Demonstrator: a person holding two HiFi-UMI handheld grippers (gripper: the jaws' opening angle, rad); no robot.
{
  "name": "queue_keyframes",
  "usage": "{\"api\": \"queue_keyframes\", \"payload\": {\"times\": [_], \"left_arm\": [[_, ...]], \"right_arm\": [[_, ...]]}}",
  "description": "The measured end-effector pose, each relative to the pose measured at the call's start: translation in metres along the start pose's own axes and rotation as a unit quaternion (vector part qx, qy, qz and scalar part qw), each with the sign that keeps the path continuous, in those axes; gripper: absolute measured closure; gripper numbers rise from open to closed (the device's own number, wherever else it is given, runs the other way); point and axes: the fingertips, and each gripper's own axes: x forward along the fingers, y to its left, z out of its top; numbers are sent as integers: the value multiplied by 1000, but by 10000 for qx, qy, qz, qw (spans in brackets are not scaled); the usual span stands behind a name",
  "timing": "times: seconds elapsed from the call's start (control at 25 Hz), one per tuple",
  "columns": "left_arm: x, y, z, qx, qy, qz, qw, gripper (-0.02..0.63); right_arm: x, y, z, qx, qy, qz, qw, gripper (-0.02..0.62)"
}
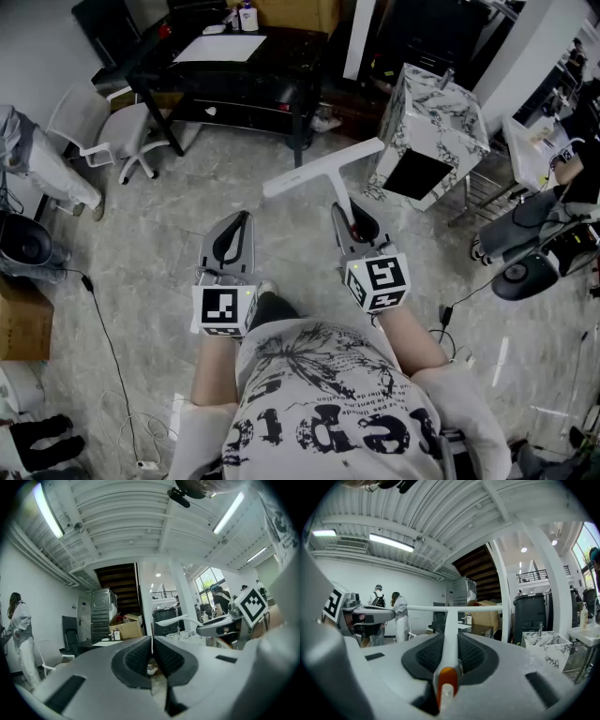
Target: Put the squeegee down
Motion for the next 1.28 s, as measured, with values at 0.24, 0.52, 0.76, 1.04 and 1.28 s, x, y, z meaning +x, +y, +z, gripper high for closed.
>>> {"api": "queue_keyframes", "payload": {"times": [0.24,0.52,0.76,1.04,1.28], "left_arm": [[3,-12,-4,-68,88,6,9999,595],[19,-12,-6,20,130,7,9999,595],[39,-1,-15,49,124,-39,9999,595],[85,66,-30,-72,246,-207,9995,595],[148,148,-51,-144,228,-318,9991,595]], "right_arm": [[-5,-9,-5,12,11,18,10000,522],[2,-21,-6,154,-23,37,9999,520],[25,-27,-12,113,-60,-39,9999,520],[103,-25,-5,279,164,-238,9992,520],[203,-18,-3,329,252,-381,9984,520]]}}
